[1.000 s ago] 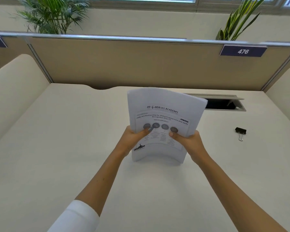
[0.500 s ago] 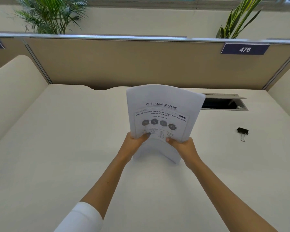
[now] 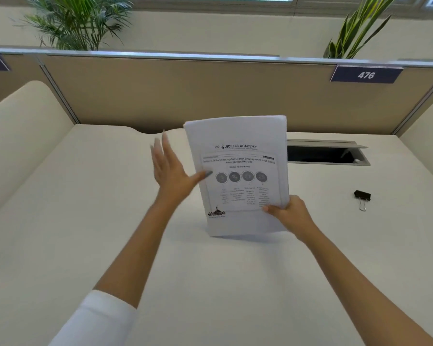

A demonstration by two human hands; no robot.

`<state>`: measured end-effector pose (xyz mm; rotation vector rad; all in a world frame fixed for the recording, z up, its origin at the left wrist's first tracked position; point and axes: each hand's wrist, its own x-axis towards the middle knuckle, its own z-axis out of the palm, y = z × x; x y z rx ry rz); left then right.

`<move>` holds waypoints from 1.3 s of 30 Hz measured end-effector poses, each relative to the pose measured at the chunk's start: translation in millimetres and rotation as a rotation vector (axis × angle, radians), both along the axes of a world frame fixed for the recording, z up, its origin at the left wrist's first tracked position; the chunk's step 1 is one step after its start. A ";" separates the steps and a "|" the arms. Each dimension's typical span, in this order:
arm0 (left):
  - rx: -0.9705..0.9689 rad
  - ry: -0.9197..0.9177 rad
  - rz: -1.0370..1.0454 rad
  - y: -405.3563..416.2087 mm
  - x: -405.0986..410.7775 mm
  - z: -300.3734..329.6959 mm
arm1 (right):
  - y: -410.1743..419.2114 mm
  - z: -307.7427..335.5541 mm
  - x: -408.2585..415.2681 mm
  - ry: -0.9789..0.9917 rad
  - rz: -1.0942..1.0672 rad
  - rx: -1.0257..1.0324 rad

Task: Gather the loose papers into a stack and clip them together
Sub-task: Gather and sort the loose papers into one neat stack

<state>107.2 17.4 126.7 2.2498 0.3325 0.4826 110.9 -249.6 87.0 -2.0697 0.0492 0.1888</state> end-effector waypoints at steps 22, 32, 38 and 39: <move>-0.582 0.294 -0.536 34.9 -16.3 25.9 | -56.4 104.6 20.9 -0.193 0.089 0.435; -0.722 0.232 -0.491 27.7 -17.1 3.3 | -16.9 55.1 5.6 0.019 -0.035 0.620; -0.704 0.063 -0.495 20.6 -20.3 -14.6 | -3.1 29.2 2.8 -0.148 -0.148 0.567; -0.701 0.058 -0.494 19.2 -21.3 -19.6 | -2.3 22.9 1.7 -0.140 -0.158 0.568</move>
